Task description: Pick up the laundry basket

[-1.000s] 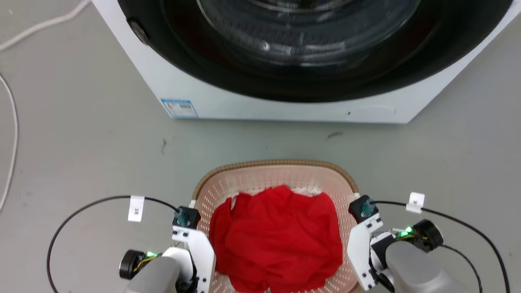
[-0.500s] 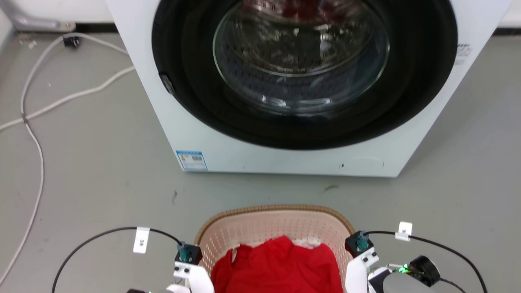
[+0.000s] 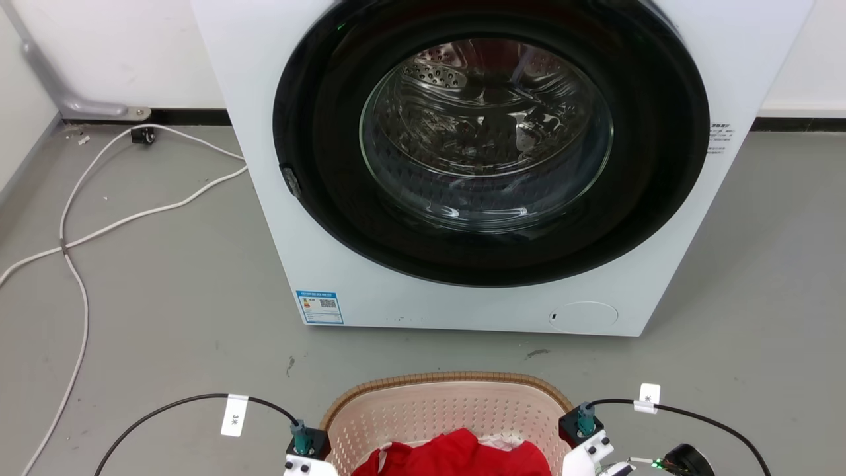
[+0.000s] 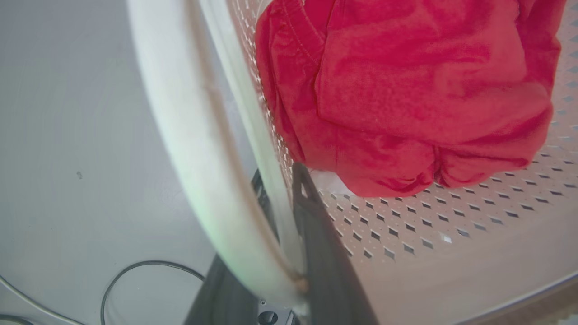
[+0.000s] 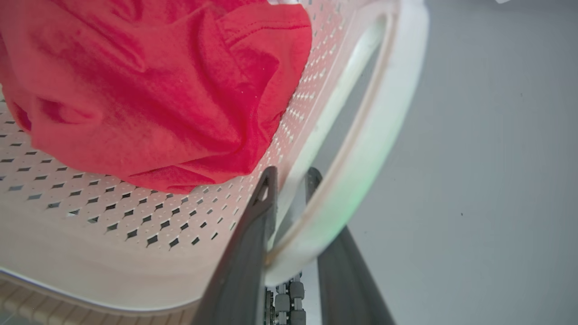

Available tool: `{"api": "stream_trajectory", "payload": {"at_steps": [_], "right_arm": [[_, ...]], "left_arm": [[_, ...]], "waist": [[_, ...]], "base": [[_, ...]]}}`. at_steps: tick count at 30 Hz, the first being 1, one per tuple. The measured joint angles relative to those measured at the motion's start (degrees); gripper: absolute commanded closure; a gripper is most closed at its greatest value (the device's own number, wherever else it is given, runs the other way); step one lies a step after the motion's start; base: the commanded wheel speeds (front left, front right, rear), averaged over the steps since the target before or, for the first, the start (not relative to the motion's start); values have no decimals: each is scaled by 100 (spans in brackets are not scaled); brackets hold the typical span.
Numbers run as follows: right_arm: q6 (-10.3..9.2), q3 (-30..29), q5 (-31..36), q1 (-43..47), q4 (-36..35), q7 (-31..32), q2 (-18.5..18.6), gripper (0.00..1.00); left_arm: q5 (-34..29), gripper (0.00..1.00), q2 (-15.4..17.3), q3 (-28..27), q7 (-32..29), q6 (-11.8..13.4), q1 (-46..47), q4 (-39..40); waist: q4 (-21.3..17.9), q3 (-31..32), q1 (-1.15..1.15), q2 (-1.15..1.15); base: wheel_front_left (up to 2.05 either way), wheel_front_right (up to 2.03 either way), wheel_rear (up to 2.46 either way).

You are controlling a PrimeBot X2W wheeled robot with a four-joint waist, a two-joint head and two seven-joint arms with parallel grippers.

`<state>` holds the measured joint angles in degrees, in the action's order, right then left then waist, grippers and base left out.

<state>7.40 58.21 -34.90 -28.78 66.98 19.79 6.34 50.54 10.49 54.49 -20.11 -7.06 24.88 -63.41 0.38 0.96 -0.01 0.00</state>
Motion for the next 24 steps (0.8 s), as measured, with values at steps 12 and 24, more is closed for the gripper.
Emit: {"api": "stream_trajectory", "payload": {"at_steps": [12,24], "right_arm": [[-1,597,-539,-58,-55,41,100,100],[-1,1009,-915,-152,10,-88,107,100]], "left_arm": [[371,100,25,423,12,1,4,-12],[667,100,44,742,125,1,98,-89]], "waist": [[-74,45,0,0],[-95,63,1,0]], "base": [[0,0,0],[0,0,0]]}}
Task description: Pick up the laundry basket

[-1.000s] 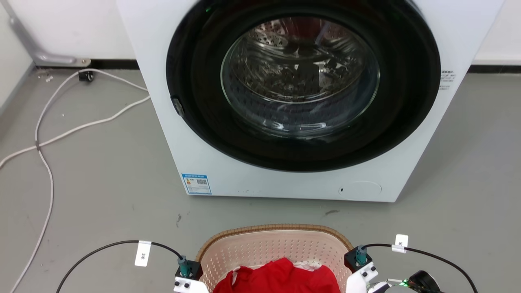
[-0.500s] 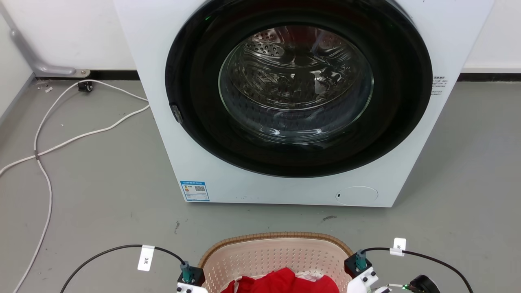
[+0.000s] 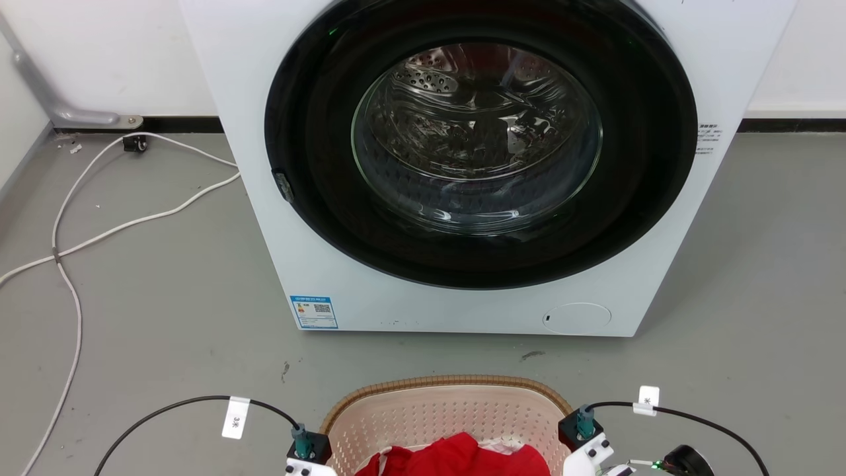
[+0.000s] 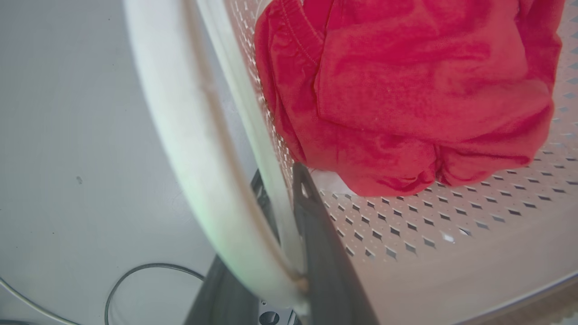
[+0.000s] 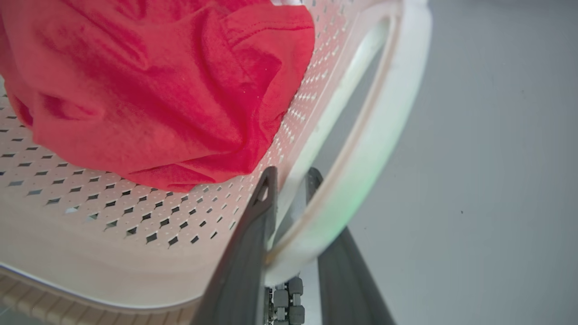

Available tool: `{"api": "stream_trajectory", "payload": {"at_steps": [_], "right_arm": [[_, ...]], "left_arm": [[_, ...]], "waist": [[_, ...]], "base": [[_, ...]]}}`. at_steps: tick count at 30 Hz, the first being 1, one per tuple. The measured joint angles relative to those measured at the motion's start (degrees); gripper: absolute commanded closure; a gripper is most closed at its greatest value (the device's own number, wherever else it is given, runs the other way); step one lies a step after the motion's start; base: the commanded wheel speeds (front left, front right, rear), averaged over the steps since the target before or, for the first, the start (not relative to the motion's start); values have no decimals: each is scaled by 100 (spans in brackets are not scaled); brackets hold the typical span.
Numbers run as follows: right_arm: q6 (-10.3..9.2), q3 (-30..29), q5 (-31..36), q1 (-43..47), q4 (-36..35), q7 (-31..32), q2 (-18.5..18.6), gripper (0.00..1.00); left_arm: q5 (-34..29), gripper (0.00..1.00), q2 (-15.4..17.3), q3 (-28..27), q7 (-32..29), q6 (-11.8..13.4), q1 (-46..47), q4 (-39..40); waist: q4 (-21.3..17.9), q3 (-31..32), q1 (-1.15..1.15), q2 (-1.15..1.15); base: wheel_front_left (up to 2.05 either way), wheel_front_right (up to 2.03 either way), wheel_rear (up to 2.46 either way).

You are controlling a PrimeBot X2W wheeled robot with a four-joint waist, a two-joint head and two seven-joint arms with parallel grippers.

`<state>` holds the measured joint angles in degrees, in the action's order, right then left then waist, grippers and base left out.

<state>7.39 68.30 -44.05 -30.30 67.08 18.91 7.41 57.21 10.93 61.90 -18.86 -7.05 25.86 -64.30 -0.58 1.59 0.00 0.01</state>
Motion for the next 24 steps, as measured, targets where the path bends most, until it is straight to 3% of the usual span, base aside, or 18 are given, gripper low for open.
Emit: {"api": "stream_trajectory", "payload": {"at_steps": [24], "right_arm": [[0,393,-343,-55,93,-174,-13,100]], "left_arm": [[464,100,-11,476,204,0,76,-131]], "waist": [[-3,9,0,0]], "base": [[0,0,0]]}}
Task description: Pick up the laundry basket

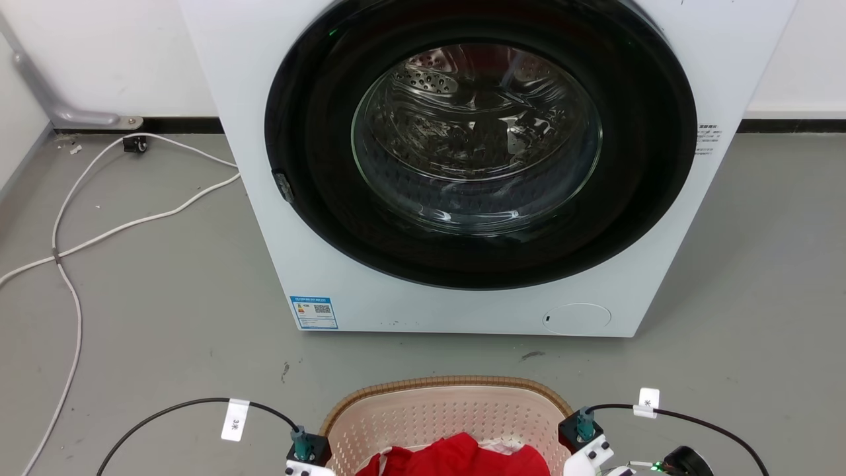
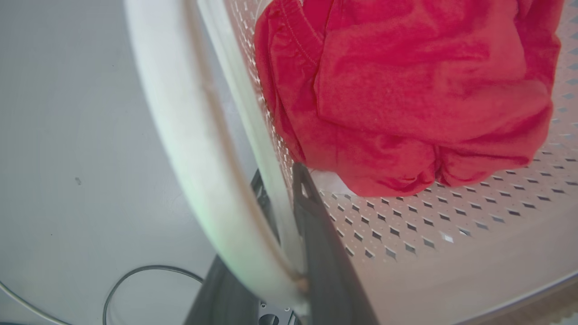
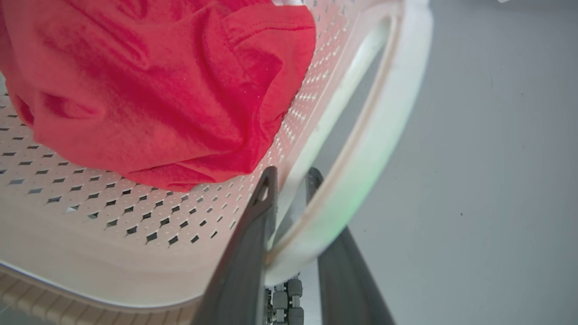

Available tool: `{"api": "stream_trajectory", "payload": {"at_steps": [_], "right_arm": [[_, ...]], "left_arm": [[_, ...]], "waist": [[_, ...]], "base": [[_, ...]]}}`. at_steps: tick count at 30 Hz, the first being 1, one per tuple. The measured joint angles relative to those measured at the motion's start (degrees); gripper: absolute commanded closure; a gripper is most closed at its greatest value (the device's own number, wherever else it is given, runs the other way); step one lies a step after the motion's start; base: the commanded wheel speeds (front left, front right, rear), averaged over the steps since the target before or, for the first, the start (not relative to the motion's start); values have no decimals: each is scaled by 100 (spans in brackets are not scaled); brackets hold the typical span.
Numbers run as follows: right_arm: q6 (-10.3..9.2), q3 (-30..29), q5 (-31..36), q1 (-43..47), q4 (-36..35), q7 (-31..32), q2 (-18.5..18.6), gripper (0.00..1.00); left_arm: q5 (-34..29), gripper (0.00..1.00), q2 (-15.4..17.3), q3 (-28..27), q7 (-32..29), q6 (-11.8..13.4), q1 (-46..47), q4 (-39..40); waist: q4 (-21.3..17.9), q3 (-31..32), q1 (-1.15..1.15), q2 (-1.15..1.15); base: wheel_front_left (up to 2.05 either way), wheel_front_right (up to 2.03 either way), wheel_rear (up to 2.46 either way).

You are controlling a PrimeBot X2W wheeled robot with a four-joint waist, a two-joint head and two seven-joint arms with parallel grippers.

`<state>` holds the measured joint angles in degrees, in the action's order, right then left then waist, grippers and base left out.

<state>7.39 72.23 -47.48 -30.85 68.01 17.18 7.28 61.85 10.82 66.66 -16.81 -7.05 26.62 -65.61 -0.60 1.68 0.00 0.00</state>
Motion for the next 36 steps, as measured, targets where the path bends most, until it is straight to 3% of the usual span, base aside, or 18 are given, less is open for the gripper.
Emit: {"api": "stream_trajectory", "payload": {"at_steps": [36], "right_arm": [[-2,87,-99,-59,27,-25,-10,100]], "left_arm": [[445,100,0,449,163,0,107,-73]], "waist": [[16,-55,1,0]], "base": [[0,0,0]]}}
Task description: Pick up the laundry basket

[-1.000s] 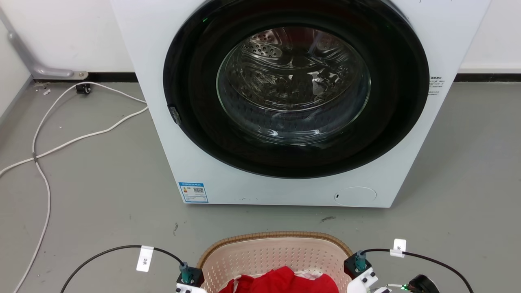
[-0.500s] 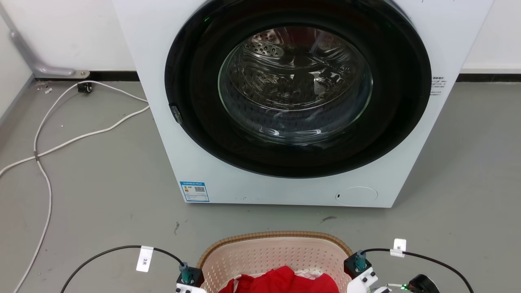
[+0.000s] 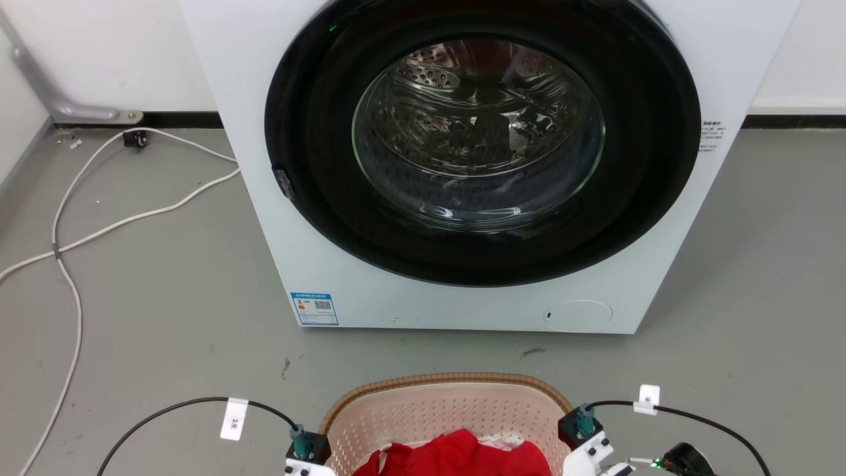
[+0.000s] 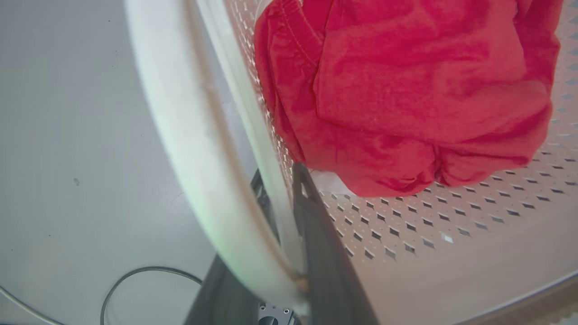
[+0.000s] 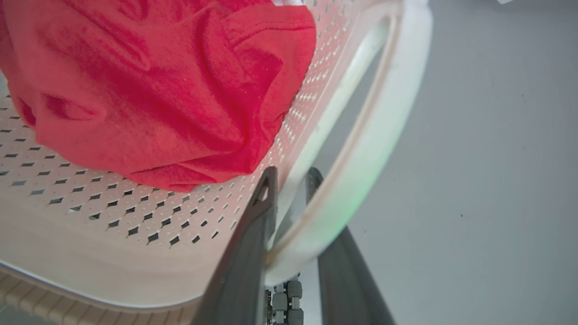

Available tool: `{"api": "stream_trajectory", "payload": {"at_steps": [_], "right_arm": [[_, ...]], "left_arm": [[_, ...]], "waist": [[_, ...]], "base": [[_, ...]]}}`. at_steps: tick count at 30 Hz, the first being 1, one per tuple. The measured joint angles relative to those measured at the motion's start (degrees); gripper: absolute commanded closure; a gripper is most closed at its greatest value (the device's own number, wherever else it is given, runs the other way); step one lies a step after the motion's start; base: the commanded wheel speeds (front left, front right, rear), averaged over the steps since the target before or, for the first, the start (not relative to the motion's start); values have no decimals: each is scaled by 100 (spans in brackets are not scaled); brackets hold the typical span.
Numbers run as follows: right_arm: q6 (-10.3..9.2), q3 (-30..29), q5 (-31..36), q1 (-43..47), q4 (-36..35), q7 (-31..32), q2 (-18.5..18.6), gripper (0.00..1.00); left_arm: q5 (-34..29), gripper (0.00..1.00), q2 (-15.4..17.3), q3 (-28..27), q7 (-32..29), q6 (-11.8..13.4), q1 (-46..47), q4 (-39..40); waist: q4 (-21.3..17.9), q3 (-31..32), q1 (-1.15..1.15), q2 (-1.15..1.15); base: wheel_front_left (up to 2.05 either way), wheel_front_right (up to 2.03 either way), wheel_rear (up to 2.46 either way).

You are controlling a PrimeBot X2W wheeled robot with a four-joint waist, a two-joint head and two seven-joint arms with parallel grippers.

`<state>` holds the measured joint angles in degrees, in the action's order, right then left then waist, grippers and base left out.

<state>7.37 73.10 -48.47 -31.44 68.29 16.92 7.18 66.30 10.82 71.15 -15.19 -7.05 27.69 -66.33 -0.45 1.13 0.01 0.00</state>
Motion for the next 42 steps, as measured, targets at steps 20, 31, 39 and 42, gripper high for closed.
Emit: {"api": "stream_trajectory", "payload": {"at_steps": [20,31,39,42], "right_arm": [[-4,2,1,-4,-9,0,2,100],[-4,3,19,-4,-21,1,8,100],[-4,3,30,-3,-30,0,9,100],[-4,3,31,-3,-30,0,9,100]], "left_arm": [[100,100,-2,104,32,0,48,-16],[137,100,-4,141,53,0,49,-24],[146,100,-8,162,74,0,49,-40],[149,100,-9,169,75,0,50,-40]], "waist": [[-27,-7,0,0],[-19,1,0,0],[-22,10,-1,0],[-19,13,-1,0]], "base": [[0,0,0],[0,0,0],[0,0,0],[0,0,0]]}}
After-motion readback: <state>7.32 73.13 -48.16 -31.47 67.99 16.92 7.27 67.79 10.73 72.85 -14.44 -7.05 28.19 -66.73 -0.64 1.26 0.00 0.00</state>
